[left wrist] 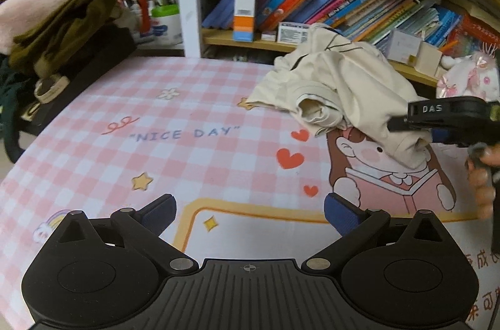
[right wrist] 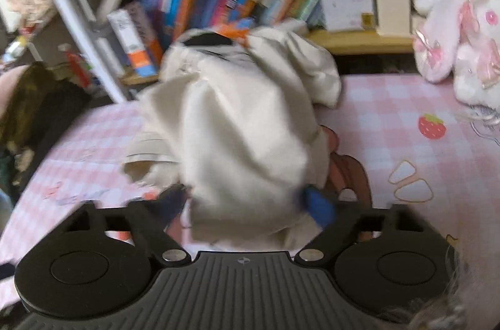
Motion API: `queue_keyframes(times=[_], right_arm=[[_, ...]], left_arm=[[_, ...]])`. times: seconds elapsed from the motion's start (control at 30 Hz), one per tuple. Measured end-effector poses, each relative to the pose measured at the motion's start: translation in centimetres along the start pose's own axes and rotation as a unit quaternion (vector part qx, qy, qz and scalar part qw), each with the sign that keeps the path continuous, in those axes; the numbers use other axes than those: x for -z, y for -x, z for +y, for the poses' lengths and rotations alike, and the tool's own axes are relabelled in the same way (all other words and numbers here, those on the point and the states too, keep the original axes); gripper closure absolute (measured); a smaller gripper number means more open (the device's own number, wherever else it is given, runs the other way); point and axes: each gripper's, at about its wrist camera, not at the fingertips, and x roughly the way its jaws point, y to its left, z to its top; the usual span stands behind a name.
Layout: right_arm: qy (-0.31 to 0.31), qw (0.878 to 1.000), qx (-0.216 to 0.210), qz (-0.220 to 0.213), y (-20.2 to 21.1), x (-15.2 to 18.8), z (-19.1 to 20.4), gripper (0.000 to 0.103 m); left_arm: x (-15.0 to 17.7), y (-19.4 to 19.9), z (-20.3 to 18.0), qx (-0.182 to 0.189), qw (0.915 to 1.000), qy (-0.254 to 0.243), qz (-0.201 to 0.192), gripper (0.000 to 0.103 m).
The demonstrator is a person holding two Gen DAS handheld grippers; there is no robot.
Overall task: Fold clothes
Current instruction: 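Grasp the crumpled cream T-shirt with the right gripper and lift it, then grasp the shirt with the left gripper while the right gripper holds it up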
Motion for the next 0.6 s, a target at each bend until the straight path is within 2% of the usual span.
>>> queue_keyframes(times=[0.03,0.07,0.13,0.2,0.27,0.37,0.47,0.5,0.53,0.6], right_arm=[[-0.007,1.0,0.002,0.01,-0.4,-0.2,-0.2,0.067],[-0.013,1.0,-0.004,0.017,-0.6,-0.3,-0.4,0.08],[-0.016,0.998,-0.042,0.031,0.0,-0.2,-0.1,0.089],[-0.011,0.994,-0.097,0.053,1.1,0.1,0.7,0.091],[0.005,0.984,-0.165,0.067,3.1,0.6,2.0,0.092],[0.026,0.956,-0.281,0.074,7.0,1.0,3.7,0.092],[0.008,0.924,-0.378,0.057,11.2,0.7,3.5,0.092],[-0.011,0.918,-0.394,0.044,12.5,0.3,2.7,0.092],[-0.043,0.917,-0.396,0.022,13.4,-0.2,1.3,0.092],[-0.13,0.922,-0.364,-0.032,14.7,-1.2,-2.7,0.092]], left_arm=[[0.1,0.2,0.2,-0.003,1.0,0.002,-0.002,0.001],[0.1,0.4,0.3,-0.007,1.0,0.005,-0.004,0.001],[0.1,0.4,0.6,-0.016,0.9998,0.011,-0.006,0.002],[0.2,0.3,0.7,-0.024,0.9996,0.007,-0.009,0.002],[0.3,0.1,0.6,-0.028,0.9995,-0.008,-0.013,0.002],[0.5,-0.3,0.5,-0.041,0.9989,-0.017,-0.014,0.002],[0.6,0.0,0.8,-0.043,0.9988,-0.009,-0.021,0.002],[0.7,0.2,0.8,-0.04,0.9988,-0.01,-0.026,0.002],[0.7,0.4,0.7,-0.034,0.9988,-0.013,-0.031,0.002],[0.9,0.8,0.1,-0.021,0.9988,-0.023,-0.039,0.002]])
